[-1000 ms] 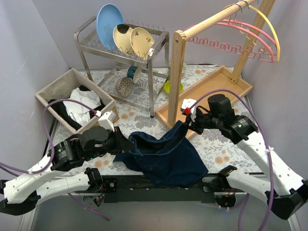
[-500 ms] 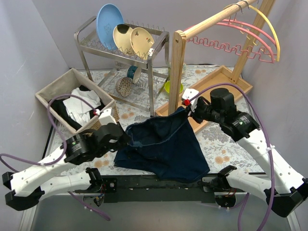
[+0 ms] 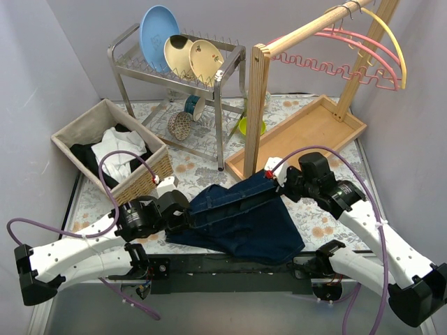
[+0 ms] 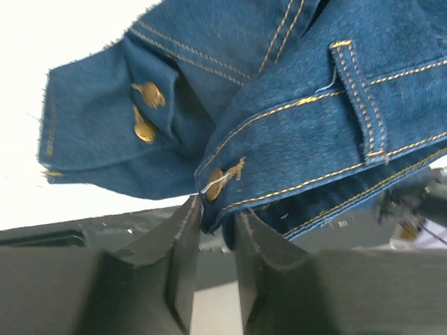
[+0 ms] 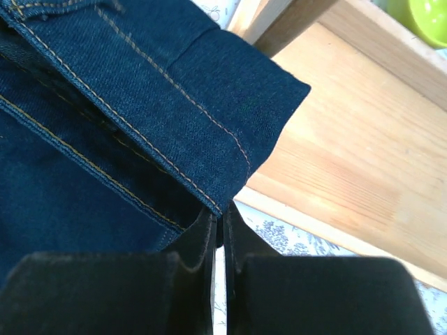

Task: Place the skirt on the hanger
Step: Move the skirt to the center of the board

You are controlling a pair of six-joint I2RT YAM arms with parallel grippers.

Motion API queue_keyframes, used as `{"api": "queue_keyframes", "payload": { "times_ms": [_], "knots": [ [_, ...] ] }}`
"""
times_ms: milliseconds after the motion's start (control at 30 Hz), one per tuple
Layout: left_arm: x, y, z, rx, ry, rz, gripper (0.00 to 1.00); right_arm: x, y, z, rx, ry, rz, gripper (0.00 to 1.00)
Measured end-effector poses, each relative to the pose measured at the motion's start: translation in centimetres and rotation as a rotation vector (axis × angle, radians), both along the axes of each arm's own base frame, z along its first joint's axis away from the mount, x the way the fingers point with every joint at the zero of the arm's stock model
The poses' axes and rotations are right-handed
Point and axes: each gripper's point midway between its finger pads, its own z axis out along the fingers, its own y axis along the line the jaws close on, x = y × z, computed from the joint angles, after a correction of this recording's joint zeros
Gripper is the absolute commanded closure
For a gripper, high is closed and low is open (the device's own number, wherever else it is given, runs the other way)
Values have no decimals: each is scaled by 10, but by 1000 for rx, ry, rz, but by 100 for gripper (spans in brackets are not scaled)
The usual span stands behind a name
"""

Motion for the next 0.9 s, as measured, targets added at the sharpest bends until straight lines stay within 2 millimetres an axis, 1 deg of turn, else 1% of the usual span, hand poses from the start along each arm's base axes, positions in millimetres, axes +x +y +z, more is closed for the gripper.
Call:
{"api": "queue_keyframes", "payload": {
  "times_ms": [33,67,100,200,267,333,433,533,633,733,800,900],
  "knots": [
    [-3,-1,-1,-13,12,-9,68,0,-2,2,1,-13,1,92],
    [-6,-2,-2,-22,22,-17,68,-1,-3,2,0,-22,3,89],
    [-8,-3,-2,-28,30,-22,62,-2,-4,2,-2,-26,6,88],
    [-12,-4,0,-49,40,-41,60,-6,-6,0,-4,-27,24,85],
    [-13,-4,3,-54,37,-52,51,-10,-5,-3,-5,-8,43,83],
    [-13,-4,9,-53,29,-67,48,-12,-2,-7,-5,13,59,82],
    [-9,-9,32,-79,-12,-91,41,-13,2,-18,-18,59,78,80],
    [-3,-15,61,-115,-71,-117,37,-13,3,-27,-33,96,88,77],
    [2,-20,78,-120,-124,-157,34,-13,5,-30,-36,107,94,76],
    [6,-25,79,-84,-161,-226,29,-13,6,-31,-34,113,98,75],
    [8,-30,75,-52,-169,-278,27,-13,6,-32,-34,119,99,75],
    [10,-43,62,7,-162,-382,24,-13,6,-33,-33,127,98,74]
  ]
}}
